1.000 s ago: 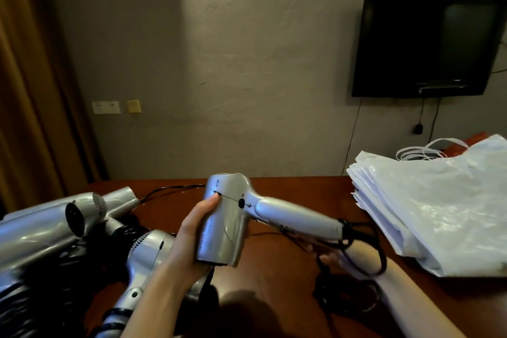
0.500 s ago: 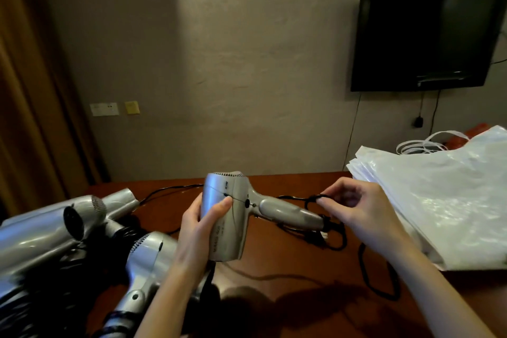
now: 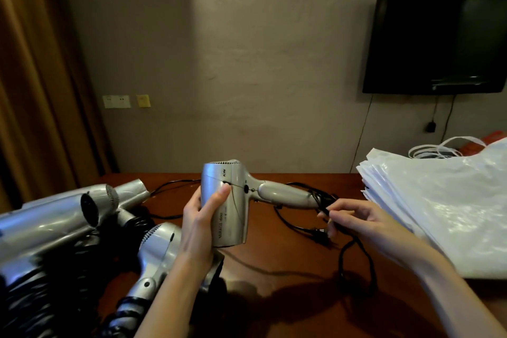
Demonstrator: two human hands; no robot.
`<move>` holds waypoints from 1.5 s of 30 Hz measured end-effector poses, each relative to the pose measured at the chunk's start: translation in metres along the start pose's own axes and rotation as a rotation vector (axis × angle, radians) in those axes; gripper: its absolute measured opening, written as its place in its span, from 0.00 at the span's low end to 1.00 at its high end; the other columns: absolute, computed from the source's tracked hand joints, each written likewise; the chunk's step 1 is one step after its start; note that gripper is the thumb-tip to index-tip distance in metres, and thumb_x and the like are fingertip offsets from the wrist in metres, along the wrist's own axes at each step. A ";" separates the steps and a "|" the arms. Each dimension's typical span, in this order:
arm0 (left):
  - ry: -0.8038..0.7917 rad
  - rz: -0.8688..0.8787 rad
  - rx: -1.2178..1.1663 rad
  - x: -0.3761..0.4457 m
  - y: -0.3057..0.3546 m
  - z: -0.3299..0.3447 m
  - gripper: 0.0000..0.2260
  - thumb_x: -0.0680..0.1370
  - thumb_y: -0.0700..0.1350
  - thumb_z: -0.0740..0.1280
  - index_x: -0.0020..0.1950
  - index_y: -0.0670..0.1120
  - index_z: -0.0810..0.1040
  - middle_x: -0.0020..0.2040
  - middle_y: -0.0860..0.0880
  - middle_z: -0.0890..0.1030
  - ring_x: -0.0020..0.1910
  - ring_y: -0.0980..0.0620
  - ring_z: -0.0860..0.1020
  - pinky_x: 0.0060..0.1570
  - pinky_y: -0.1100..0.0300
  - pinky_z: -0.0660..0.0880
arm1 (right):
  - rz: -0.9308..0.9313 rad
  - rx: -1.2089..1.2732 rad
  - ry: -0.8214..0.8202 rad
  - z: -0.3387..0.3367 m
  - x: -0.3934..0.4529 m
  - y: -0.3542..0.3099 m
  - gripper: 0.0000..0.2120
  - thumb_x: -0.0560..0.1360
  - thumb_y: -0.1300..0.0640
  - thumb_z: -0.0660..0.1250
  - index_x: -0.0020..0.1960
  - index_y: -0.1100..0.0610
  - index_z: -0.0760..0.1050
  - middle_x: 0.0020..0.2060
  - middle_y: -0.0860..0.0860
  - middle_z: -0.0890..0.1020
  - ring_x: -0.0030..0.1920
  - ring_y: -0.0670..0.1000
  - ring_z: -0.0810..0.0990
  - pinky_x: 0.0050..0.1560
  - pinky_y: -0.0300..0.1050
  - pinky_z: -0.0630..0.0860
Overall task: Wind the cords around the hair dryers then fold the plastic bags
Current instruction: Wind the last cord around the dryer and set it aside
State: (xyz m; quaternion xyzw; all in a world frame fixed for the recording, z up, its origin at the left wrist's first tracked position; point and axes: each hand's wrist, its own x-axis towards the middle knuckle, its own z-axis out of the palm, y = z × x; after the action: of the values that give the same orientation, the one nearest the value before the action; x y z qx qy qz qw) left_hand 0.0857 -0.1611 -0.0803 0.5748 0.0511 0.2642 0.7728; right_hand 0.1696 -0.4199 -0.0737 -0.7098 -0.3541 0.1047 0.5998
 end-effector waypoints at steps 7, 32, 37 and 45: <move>0.001 -0.053 0.006 0.002 -0.001 -0.004 0.26 0.63 0.56 0.72 0.55 0.42 0.80 0.41 0.45 0.84 0.35 0.51 0.81 0.33 0.58 0.77 | 0.012 -0.129 0.106 -0.003 -0.001 -0.006 0.07 0.69 0.51 0.68 0.41 0.48 0.86 0.35 0.54 0.84 0.40 0.46 0.82 0.43 0.34 0.76; -0.093 -0.265 -0.231 -0.001 -0.002 -0.004 0.22 0.70 0.57 0.65 0.57 0.46 0.83 0.52 0.40 0.84 0.52 0.39 0.79 0.58 0.44 0.73 | 0.233 0.252 0.007 0.033 0.001 0.009 0.16 0.77 0.51 0.62 0.54 0.61 0.82 0.34 0.54 0.81 0.42 0.49 0.82 0.57 0.46 0.74; -0.253 -0.281 -0.064 -0.003 0.008 -0.004 0.14 0.66 0.54 0.69 0.39 0.45 0.86 0.36 0.44 0.84 0.32 0.50 0.82 0.32 0.58 0.79 | 0.337 -0.045 0.129 0.013 -0.002 0.013 0.17 0.67 0.44 0.70 0.39 0.59 0.83 0.32 0.50 0.83 0.32 0.44 0.79 0.38 0.35 0.73; -0.460 -0.183 0.285 0.003 0.005 -0.016 0.50 0.37 0.56 0.85 0.57 0.41 0.78 0.46 0.41 0.85 0.45 0.44 0.84 0.40 0.54 0.80 | 0.174 -0.236 0.209 -0.019 -0.009 0.024 0.15 0.70 0.69 0.72 0.28 0.54 0.79 0.23 0.45 0.76 0.26 0.37 0.71 0.30 0.31 0.63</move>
State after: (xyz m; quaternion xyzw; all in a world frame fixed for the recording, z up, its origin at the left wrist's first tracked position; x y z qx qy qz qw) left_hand 0.0810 -0.1452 -0.0803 0.7153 -0.0373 0.0461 0.6963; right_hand 0.1834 -0.4412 -0.0931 -0.8104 -0.2366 0.0396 0.5345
